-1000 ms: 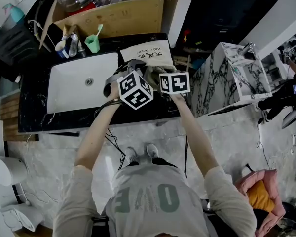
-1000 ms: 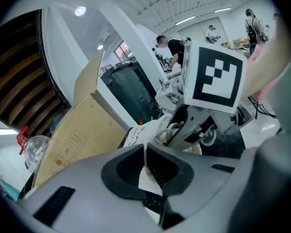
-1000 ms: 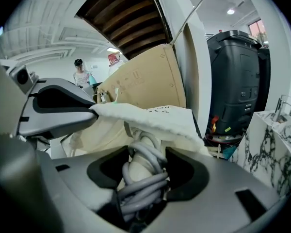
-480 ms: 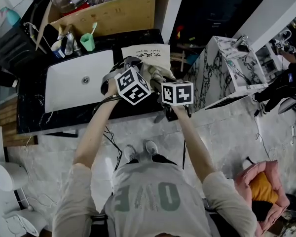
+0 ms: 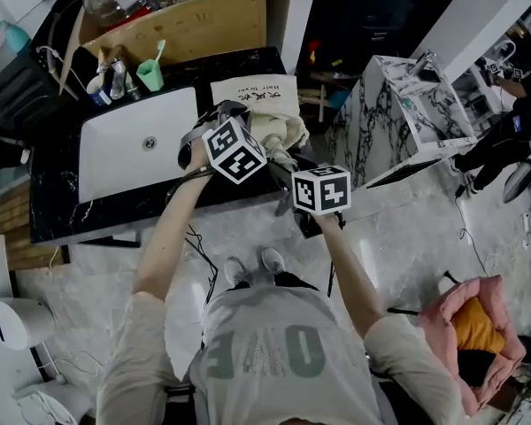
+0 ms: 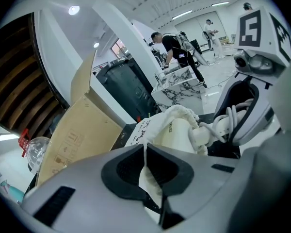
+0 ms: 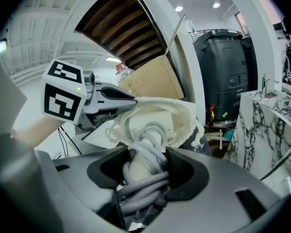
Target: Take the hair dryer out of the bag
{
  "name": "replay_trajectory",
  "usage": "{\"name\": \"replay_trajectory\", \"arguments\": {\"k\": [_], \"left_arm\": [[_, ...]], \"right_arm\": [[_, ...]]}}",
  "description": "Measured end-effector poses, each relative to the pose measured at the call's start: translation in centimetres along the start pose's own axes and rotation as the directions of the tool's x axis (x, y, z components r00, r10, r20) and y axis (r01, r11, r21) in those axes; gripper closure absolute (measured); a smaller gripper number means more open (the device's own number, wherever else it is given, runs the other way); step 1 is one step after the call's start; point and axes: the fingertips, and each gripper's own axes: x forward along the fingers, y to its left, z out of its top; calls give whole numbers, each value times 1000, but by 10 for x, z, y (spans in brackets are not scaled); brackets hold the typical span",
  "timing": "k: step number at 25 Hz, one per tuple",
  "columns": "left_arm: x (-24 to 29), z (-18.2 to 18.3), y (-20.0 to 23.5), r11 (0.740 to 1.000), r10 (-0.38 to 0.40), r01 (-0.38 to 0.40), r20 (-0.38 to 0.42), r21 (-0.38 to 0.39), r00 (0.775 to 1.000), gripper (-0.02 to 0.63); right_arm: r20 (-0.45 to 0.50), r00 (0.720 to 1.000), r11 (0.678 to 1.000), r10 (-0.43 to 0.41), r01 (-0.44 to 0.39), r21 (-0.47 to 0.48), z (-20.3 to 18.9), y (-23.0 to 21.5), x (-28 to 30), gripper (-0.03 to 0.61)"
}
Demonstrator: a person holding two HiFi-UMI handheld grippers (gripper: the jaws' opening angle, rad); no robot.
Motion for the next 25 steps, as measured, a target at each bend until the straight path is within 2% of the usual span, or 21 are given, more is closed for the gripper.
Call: {"name": "replay_trajectory", "arguments": {"k": [10, 15, 20, 25], "left_arm": [[0, -4, -10, 1000, -24, 24, -12, -8, 1000, 572], [0, -6, -11, 999, -34, 33, -12, -20, 999, 572], [0, -6, -10, 999, -34, 34, -10, -25, 999, 572], [-4, -6, -8, 995, -38, 40, 17, -90, 999, 572]], "right_arm": [[39, 999, 1000, -7, 8, -13, -17, 11, -33, 325], [64, 998, 1000, -9, 8, 19, -23, 10, -46, 325], [117, 993, 999, -21, 17, 35, -12, 5, -63, 325], [186, 982, 999, -43, 39, 27, 14, -3, -78, 325]]}}
